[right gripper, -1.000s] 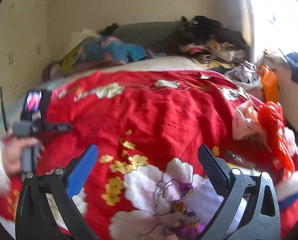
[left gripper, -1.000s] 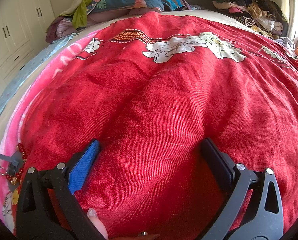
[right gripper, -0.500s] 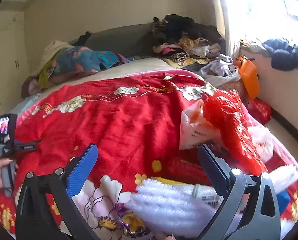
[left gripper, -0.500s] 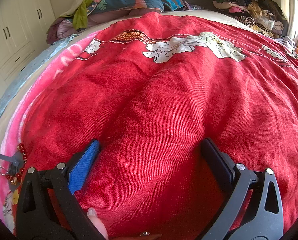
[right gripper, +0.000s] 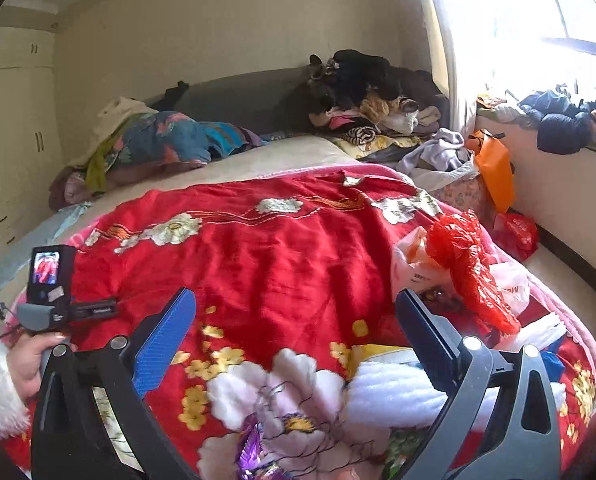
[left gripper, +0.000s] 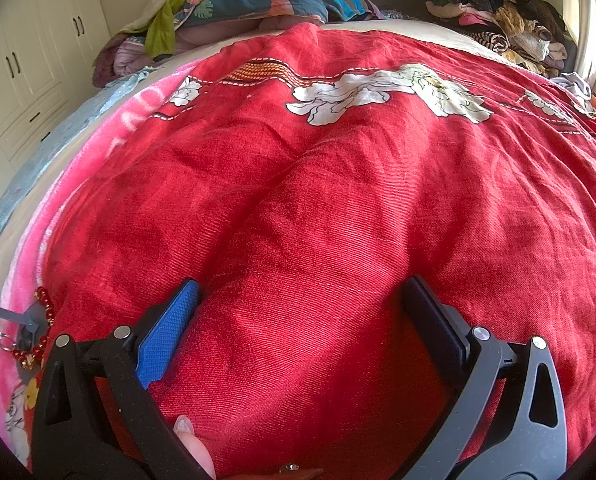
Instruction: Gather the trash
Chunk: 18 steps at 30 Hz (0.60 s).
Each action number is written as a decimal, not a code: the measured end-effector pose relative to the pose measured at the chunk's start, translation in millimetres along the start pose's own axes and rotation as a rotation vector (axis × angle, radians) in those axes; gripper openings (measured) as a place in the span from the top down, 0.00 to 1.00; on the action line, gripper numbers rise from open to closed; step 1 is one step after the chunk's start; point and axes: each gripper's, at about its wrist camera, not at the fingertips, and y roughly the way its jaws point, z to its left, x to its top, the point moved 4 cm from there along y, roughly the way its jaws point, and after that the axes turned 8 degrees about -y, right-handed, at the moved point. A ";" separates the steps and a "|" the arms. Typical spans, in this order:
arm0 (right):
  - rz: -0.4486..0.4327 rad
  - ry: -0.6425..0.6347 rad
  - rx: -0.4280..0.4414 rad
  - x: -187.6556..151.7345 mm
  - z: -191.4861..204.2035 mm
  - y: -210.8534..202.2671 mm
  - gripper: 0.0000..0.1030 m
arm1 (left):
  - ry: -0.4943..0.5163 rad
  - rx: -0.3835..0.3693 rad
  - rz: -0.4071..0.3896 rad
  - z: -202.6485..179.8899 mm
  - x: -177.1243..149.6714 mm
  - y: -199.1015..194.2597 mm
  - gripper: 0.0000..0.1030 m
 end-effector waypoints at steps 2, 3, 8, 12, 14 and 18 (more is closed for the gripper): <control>0.005 0.007 0.008 1.8 4.6 -4.4 0.06 | -0.004 -0.003 0.003 1.1 -0.3 -0.3 0.09; 0.003 0.004 0.009 3.1 7.7 -8.3 0.06 | -0.006 -0.005 0.004 1.8 -0.2 -0.2 0.09; -0.002 0.023 -0.014 4.7 11.0 -23.6 0.06 | -0.007 -0.006 0.007 3.0 0.0 0.0 0.09; -0.012 0.062 -0.009 3.9 6.3 -27.4 0.06 | -0.007 -0.006 0.006 3.2 0.1 -0.1 0.09; -0.007 0.088 0.034 2.9 8.6 -20.1 0.06 | -0.008 -0.007 0.005 2.9 0.2 -0.1 0.09; 0.036 0.092 0.199 -3.6 35.4 13.5 0.06 | -0.007 -0.005 0.005 2.9 0.2 -0.2 0.09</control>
